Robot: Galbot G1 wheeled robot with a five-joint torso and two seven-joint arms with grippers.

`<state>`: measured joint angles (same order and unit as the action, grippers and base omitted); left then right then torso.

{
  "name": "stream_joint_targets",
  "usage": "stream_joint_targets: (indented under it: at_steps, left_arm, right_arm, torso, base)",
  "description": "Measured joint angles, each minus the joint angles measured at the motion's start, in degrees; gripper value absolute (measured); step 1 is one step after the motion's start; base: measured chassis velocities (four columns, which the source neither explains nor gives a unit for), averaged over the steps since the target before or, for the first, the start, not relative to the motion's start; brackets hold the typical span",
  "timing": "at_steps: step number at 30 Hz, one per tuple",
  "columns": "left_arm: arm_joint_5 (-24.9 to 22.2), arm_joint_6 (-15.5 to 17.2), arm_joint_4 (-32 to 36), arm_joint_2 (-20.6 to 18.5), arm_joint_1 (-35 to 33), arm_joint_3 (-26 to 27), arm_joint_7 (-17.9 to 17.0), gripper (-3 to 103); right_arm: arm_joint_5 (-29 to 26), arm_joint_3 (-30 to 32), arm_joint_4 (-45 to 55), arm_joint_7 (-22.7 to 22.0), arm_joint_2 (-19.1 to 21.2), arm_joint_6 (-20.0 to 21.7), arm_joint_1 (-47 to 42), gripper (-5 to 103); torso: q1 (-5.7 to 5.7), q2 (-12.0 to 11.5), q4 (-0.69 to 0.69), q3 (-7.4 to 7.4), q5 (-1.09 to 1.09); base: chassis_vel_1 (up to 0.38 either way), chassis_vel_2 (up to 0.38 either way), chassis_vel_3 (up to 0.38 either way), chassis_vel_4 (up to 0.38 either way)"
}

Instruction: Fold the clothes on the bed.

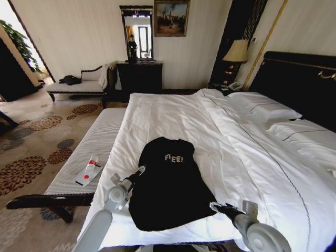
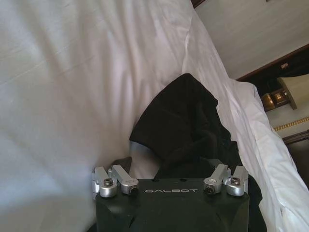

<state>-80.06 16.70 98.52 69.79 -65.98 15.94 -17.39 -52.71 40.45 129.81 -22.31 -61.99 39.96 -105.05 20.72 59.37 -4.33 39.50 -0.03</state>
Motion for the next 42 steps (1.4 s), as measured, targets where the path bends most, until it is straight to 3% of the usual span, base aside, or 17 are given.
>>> stream_joint_targets:
  at_steps: [15, 22, 27, 28, 30, 33, 35, 38, 42]
  left_arm:
    - [-1.2, -0.93, -0.69, -0.79, 0.23, 2.03, 1.28, 78]
    - [-0.47, -1.39, -3.29, 0.65, 2.37, 1.44, 1.12, 76]
    - [0.44, -1.92, -4.76, 1.53, 3.6, 0.89, 0.86, 66]
    - [0.56, -2.03, -4.78, 1.62, 3.82, 0.87, 0.71, 54]
    - [0.66, -2.11, -4.78, 1.65, 3.92, 0.88, 0.62, 54]
    - [1.37, -2.46, -4.78, 1.65, 3.95, 0.99, 0.35, 38]
    - [1.4, -2.48, -4.78, 1.66, 3.95, 1.0, 0.35, 38]
    - [2.07, -3.05, -4.99, 1.75, 3.57, 1.43, 0.06, 22]
    - [2.38, -3.22, -5.06, 1.74, 3.49, 1.57, -0.11, 12]
  right_arm:
    - [0.03, 0.15, -0.01, 0.26, -0.06, 0.26, -0.21, 100]
    - [-0.16, 0.18, 0.04, 0.3, -0.07, 0.32, -0.53, 100]
    - [-0.17, 0.6, 0.09, 0.3, -0.07, 0.33, -0.82, 100]
    - [-0.16, 0.64, 0.1, 0.29, -0.12, 0.32, -0.87, 100]
    - [-0.16, 0.65, 0.11, 0.29, -0.17, 0.32, -0.89, 100]
    - [-0.11, 0.6, 0.11, 0.28, -0.44, 0.33, -0.9, 100]
    - [-0.11, 0.59, 0.11, 0.28, -0.45, 0.33, -0.89, 100]
    - [-0.05, 0.45, -0.04, 0.22, -0.54, 0.33, -0.75, 100]
    - [0.02, 0.27, -0.22, 0.17, -0.64, 0.33, -0.66, 100]
  torso:
    - [0.0, 0.0, 0.01, 0.0, -0.01]
    - [0.0, 0.0, -0.01, 0.0, 0.0]
    - [0.0, 0.0, -0.01, 0.0, -0.01]
    - [0.0, 0.0, -0.01, 0.0, 0.0]
    - [0.0, 0.0, -0.01, 0.0, 0.0]
    - [0.0, 0.0, -0.01, 0.0, 0.0]
    - [0.0, 0.0, -0.01, 0.0, 0.0]
    - [0.0, 0.0, 0.0, 0.0, -0.01]
    - [0.0, 0.0, 0.0, 0.0, 0.0]
  base:
    - [0.0, 0.0, 0.0, 0.0]
    - [0.0, 0.0, 0.0, 0.0]
    - [0.0, 0.0, 0.0, 0.0]
    - [0.0, 0.0, 0.0, 0.0]
    - [0.0, 0.0, 0.0, 0.0]
    - [0.0, 0.0, 0.0, 0.0]
    - [0.0, 0.0, 0.0, 0.0]
    - [0.0, 0.0, 0.0, 0.0]
    - [0.0, 0.0, 0.0, 0.0]
